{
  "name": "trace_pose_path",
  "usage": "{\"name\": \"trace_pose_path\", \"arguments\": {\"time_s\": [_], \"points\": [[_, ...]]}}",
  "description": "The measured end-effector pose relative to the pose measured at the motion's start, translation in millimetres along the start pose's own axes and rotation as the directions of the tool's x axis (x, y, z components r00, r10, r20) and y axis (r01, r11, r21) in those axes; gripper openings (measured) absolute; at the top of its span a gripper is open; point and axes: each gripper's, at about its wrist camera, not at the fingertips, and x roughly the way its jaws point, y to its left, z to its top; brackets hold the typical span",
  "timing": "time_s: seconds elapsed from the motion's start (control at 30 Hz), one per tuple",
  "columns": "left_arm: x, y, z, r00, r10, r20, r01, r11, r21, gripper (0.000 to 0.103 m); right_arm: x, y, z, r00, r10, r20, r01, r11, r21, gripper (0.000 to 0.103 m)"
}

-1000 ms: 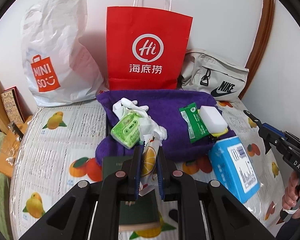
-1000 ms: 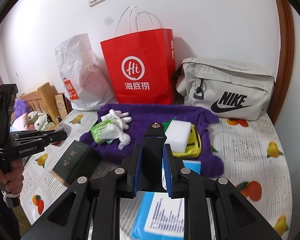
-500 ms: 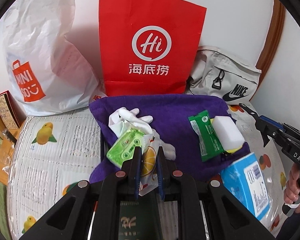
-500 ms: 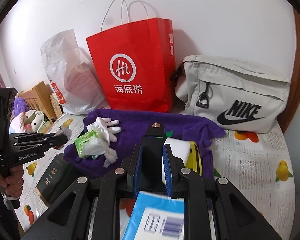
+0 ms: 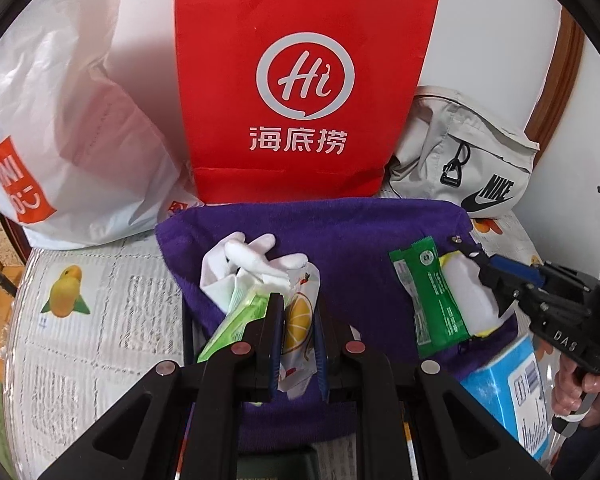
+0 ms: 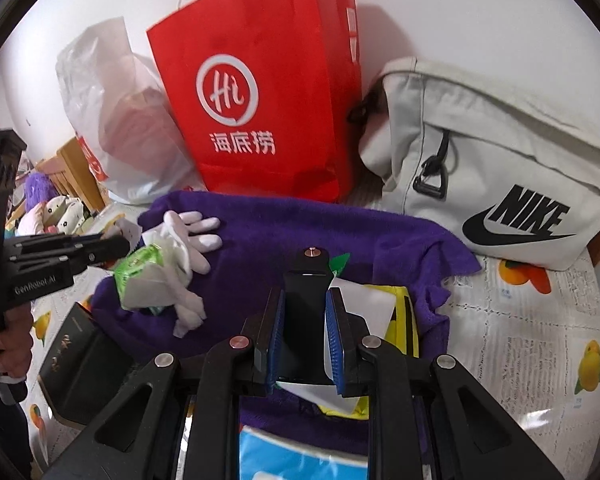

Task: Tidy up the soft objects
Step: 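Carry the fruit-print packet in the left tool onto the towel, then open the left tool to release the packet on the towel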

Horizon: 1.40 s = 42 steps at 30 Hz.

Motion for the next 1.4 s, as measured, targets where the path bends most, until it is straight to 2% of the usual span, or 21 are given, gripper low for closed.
{"name": "trace_pose_path", "arguments": {"time_s": [0.3,0.57,0.63,0.7,0.83,0.9,1.0,1.2,1.4], "points": [[28.4,-8.5,11.5,0.998,-0.045,-0.037,0.045,0.999,-0.004,0.014,19.5,-10.9,-2.4,0.999,-0.008,-0.047,0.008,1.0,0.003,0.021],[42.1,-9.1,11.2,0.997,-0.049,-0.054,0.048,0.999,-0.018,0.018,22.5,-9.7,-1.7,0.998,-0.002,-0.056,0.002,1.0,-0.002,0.021],[41.6,-8.5,11.8,0.997,-0.052,-0.051,0.051,0.998,-0.021,0.028,21.7,-9.0,-1.5,0.998,-0.004,-0.056,0.003,1.0,-0.003,0.021],[40.0,-8.0,11.6,0.998,-0.049,-0.045,0.048,0.999,-0.027,0.047,21.5,-7.7,-1.1,0.998,-0.001,-0.058,0.0,1.0,-0.008,0.022],[36.0,-6.5,11.1,0.999,-0.029,-0.045,0.028,0.999,-0.023,0.059,20.5,-6.8,-2.1,0.998,-0.004,-0.059,0.003,1.0,-0.014,0.025],[34.9,-7.0,11.0,0.999,-0.007,-0.049,0.006,1.0,-0.012,0.072,19.3,-6.9,-1.3,0.998,0.002,-0.059,-0.003,1.0,-0.009,0.034],[32.1,-8.1,10.4,0.999,0.016,-0.048,-0.016,1.0,-0.005,0.083,14.5,-6.5,0.1,0.999,-0.005,-0.046,0.005,1.0,-0.008,0.047],[21.4,-10.5,7.7,0.999,-0.001,-0.043,0.0,1.0,-0.008,0.083,1.7,-7.4,-1.3,1.0,-0.013,-0.023,0.013,1.0,0.005,0.053],[7.1,-9.9,6.4,1.0,-0.006,-0.03,0.005,0.999,-0.034,0.084,-10.6,-6.1,-6.4,1.0,-0.02,-0.016,0.02,1.0,0.015,0.054]]}}
